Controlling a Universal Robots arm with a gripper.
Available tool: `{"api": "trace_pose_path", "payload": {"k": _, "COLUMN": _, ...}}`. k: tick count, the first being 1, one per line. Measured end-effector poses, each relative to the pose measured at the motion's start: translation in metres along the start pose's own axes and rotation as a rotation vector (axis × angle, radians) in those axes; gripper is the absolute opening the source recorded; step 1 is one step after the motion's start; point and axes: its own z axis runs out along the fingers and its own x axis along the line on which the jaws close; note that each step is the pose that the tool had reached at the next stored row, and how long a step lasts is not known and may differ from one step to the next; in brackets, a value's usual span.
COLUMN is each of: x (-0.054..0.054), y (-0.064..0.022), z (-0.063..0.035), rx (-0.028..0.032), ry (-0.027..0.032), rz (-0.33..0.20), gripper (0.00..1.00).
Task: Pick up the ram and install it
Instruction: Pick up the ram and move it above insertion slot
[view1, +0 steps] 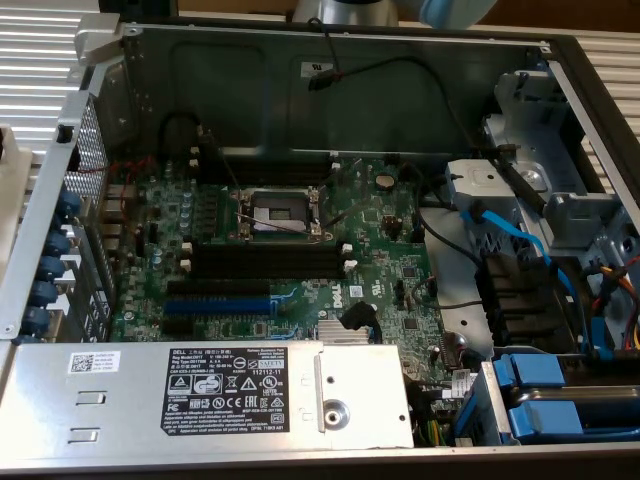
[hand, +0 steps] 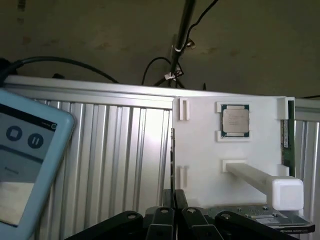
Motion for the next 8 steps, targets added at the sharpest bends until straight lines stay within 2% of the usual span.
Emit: {"api": "trace_pose_path", "payload": {"k": 8, "x": 0.005, "y": -0.0285, "z": -0.0224, "rx": -0.0002, "ry": 0.0001, "rz": 0.000, "gripper": 0.12}}
